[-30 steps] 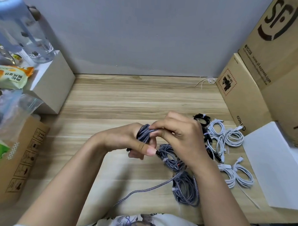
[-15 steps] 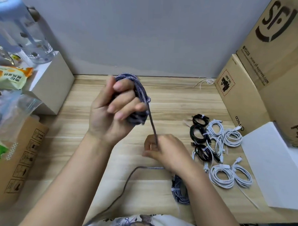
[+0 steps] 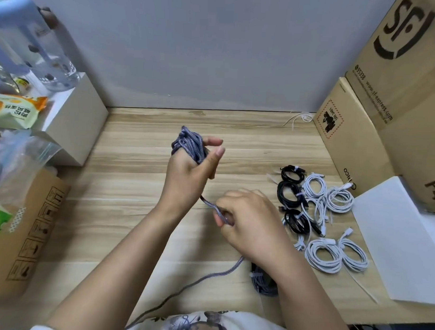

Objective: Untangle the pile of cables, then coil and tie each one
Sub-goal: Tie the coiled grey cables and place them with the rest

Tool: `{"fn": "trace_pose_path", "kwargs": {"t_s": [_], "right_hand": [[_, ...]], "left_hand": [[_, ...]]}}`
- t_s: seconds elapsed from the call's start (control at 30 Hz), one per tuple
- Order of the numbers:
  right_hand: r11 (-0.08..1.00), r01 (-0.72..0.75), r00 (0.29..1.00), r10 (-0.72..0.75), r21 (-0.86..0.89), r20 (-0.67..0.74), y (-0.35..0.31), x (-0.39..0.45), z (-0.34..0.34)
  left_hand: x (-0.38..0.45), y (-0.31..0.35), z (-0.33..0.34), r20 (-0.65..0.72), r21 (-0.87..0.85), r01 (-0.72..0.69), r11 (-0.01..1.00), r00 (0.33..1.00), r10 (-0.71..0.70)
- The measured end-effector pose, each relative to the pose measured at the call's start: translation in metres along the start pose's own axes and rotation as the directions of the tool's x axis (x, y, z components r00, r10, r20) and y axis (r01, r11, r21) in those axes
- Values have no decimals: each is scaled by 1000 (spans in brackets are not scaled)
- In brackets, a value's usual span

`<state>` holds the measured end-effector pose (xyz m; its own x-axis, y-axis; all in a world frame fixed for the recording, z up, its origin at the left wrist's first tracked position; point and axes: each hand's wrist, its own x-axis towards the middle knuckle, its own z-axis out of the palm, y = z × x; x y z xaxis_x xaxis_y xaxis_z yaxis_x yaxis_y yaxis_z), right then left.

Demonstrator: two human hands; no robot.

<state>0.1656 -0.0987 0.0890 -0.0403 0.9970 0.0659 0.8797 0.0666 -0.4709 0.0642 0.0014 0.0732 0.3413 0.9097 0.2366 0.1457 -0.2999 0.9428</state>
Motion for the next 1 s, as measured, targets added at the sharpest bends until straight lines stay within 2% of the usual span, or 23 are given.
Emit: {"fn": "trace_pose_path", "kwargs": {"t_s": [0.07, 0.17, 0.2, 0.27, 0.33, 0.37, 0.43, 0.5, 0.57, 0.63, 0.7, 0.8, 0.87, 0.9, 0.93, 1.0], "right_hand": [[999, -30, 978, 33, 16, -205, 3, -1, -2], [996, -75, 928, 54, -42, -369, 11, 1, -4], [994, -86, 904, 50, -67, -424, 15, 2, -5], [990, -137, 839, 93, -43, -536, 23, 3, -10], [982, -179, 771, 175, 54, -613, 30, 3, -14], [979, -181, 751, 198, 92, -630, 33, 3, -15], [977, -156, 749, 211, 142, -628, 36, 5, -12], [971, -118, 760, 222, 207, -610, 40, 6, -5], [961, -95, 757, 239, 259, -609, 44, 8, 1], [957, -92, 719, 254, 274, -647, 47, 11, 5], [956, -99, 644, 273, 276, -714, 50, 16, 3], [954, -128, 521, 297, 271, -800, 59, 23, -2], [942, -168, 486, 336, 291, -807, 66, 25, -5], [929, -205, 497, 371, 309, -785, 71, 25, -6], [911, -247, 530, 411, 329, -741, 76, 24, -6], [889, -320, 661, 458, 328, -594, 83, 23, -1]], "left_hand": [[-2, -8, -3, 86, 130, -62, 990, 995, 52], [-4, -9, -6, 302, 217, -32, 976, 953, -36], [-5, -6, -6, 387, 215, 25, 976, 916, -109], [-5, 1, -9, 577, 140, 192, 971, 782, -238], [-5, 9, -13, 705, 92, 277, 957, 660, -258], [-4, 13, -16, 728, 62, 300, 952, 639, -249], [-3, 20, -21, 731, -22, 363, 932, 642, -233], [-1, 25, -25, 749, -110, 398, 911, 636, -187], [-1, 25, -28, 798, -176, 417, 892, 591, -119], [-3, 23, -28, 865, -224, 460, 859, 500, -42], [-8, 20, -22, 916, -264, 547, 794, 401, 27], [-23, 16, -11, 959, -283, 724, 629, 220, 179], [-30, 15, -6, 933, -303, 816, 492, 149, 327], [-31, 17, -6, 901, -337, 843, 419, 160, 403], [-30, 20, -6, 859, -394, 854, 340, 211, 466], [-25, 30, -10, 767, -526, 835, 160, 385, 513]]}}
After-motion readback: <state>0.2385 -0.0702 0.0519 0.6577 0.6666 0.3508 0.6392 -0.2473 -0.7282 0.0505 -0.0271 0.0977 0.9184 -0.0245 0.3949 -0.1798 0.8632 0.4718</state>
